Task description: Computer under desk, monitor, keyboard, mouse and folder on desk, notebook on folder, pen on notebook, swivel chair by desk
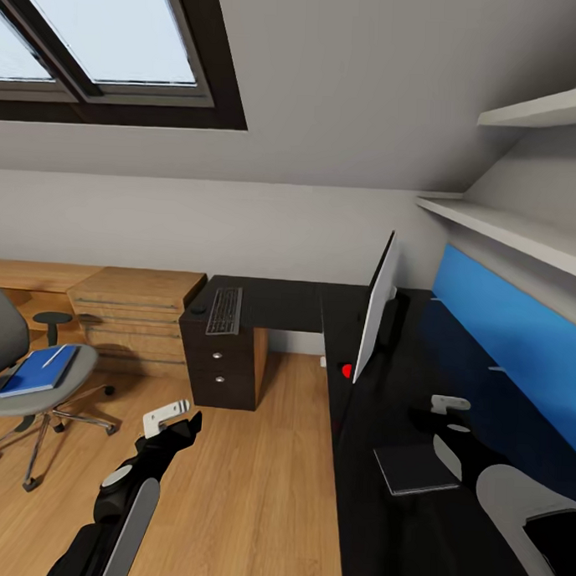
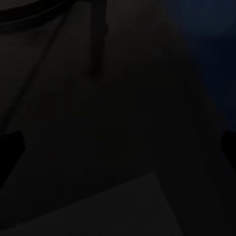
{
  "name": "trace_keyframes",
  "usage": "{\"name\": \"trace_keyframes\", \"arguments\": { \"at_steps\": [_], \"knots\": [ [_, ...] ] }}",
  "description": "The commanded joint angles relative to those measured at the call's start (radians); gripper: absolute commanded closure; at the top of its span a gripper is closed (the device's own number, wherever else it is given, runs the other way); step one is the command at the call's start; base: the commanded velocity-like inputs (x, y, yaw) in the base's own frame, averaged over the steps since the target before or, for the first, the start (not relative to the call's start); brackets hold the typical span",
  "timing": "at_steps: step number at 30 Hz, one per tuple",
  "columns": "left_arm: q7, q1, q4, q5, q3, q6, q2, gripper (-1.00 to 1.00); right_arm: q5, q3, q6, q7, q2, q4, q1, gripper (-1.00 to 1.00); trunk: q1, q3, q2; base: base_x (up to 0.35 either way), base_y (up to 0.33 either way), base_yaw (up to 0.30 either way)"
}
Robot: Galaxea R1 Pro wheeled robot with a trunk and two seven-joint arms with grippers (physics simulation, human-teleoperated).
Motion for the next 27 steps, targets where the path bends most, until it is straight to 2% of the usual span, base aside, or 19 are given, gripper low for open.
{"name": "trace_keyframes", "arguments": {
  "at_steps": [1, 27],
  "knots": [
    [0.006, -0.001, -0.002, 0.011, 0.000, 0.004, -0.001, -1.00, -0.010, 0.008, 0.001, -0.004, -0.001, -0.001, -0.001, -1.00, 0.004, -0.005, -0.009, 0.000, 0.000, 0.000],
    [0.006, 0.000, -0.002, 0.011, 0.001, 0.004, 0.001, -1.00, -0.009, 0.008, 0.001, -0.006, -0.003, -0.001, -0.001, -1.00, 0.104, -0.086, -0.191, 0.000, 0.000, 0.000]
  ]
}}
